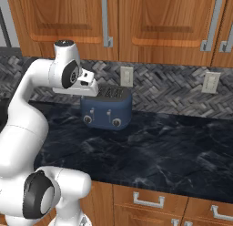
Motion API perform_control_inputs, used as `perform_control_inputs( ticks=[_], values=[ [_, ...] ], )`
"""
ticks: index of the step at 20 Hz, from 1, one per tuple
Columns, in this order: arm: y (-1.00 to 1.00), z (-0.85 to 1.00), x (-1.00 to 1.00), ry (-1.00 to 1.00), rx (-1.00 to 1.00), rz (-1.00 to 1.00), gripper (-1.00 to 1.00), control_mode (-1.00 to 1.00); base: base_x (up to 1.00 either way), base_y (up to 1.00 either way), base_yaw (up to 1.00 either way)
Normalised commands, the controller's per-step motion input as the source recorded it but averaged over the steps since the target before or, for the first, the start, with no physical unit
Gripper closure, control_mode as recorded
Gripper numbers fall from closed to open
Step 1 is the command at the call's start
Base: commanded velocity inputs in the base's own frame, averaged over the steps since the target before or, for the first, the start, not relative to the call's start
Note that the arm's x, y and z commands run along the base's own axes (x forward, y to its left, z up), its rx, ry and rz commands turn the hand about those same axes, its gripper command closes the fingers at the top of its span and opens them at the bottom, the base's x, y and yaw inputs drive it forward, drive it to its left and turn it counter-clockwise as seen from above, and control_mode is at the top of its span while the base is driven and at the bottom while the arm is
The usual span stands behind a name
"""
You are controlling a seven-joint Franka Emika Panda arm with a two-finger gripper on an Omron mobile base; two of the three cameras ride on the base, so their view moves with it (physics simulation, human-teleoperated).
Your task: Start the toaster. Once the lever pops up, take the bread to the plate on the dining counter.
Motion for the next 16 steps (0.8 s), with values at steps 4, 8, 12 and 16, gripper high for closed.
perform_control_inputs(
  ticks=[4,8,12,16],
  values=[
    [0.0,-0.08,0.0,0.0,0.0,0.0,-1.0,-1.0,0.0,0.0,0.0],
    [0.08,-0.39,0.0,0.0,0.0,0.0,-1.0,-1.0,0.0,0.0,0.0],
    [0.28,-0.44,0.05,0.0,0.0,0.0,-1.0,-1.0,0.0,0.0,0.0],
    [0.28,-0.32,0.14,0.03,0.0,0.01,-1.0,-1.0,0.0,0.0,0.0]
  ],
)
